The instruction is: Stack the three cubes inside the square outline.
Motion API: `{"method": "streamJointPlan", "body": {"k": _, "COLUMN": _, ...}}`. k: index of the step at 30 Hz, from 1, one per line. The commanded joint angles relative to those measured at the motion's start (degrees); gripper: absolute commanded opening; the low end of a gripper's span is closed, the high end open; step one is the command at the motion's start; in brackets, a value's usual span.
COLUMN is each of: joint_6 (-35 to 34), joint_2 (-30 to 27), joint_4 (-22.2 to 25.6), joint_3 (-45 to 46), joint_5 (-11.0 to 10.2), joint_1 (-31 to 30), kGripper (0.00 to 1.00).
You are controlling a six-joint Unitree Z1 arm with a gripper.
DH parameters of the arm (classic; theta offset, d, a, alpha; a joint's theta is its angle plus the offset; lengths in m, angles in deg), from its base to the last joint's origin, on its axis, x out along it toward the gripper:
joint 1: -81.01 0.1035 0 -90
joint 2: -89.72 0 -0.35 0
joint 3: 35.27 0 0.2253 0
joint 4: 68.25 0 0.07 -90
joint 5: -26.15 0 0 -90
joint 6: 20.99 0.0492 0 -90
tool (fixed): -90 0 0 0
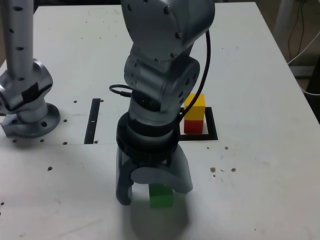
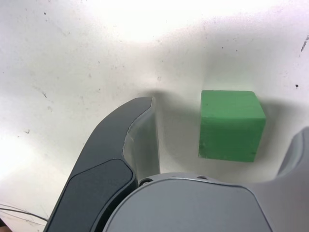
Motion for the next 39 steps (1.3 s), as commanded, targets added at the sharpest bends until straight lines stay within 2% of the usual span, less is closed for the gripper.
{"method": "streamJointPlan", "body": {"k": 1, "joint_6": 0.09, "joint_2": 0.23, "joint_4": 0.13, "joint_3": -0.35, "joint_5": -0.42, "joint_1": 0.17, "kGripper": 0.87}}
{"method": "streamJointPlan", "body": {"k": 10, "joint_6": 1.33, "joint_2": 0.68, "joint_4": -0.94, "joint_3": -0.37, "joint_5": -1.36, "joint_1": 0.71, "kGripper": 0.70}}
{"method": "streamJointPlan", "body": {"k": 21, "joint_6": 2.48, "joint_2": 1.71, "joint_4": -5.29, "joint_3": 0.83, "joint_5": -1.26, "joint_1": 0.72, "kGripper": 0.67}}
{"method": "streamJointPlan", "body": {"k": 26, "joint_6": 3.17, "joint_2": 1.84, "joint_4": -8.01, "joint_3": 2.43, "joint_5": -1.19, "joint_1": 1.03, "kGripper": 0.60}}
{"method": "streamJointPlan", "body": {"k": 31, "joint_6": 4.24, "joint_2": 1.62, "joint_4": -8.51, "joint_3": 2.99, "joint_5": -1.21, "joint_1": 1.75, "kGripper": 0.50}}
{"method": "streamJointPlan", "body": {"k": 39, "joint_6": 5.34, "joint_2": 0.90, "joint_4": -8.24, "joint_3": 3.54, "joint_5": -2.41, "joint_1": 2.83, "kGripper": 0.47}}
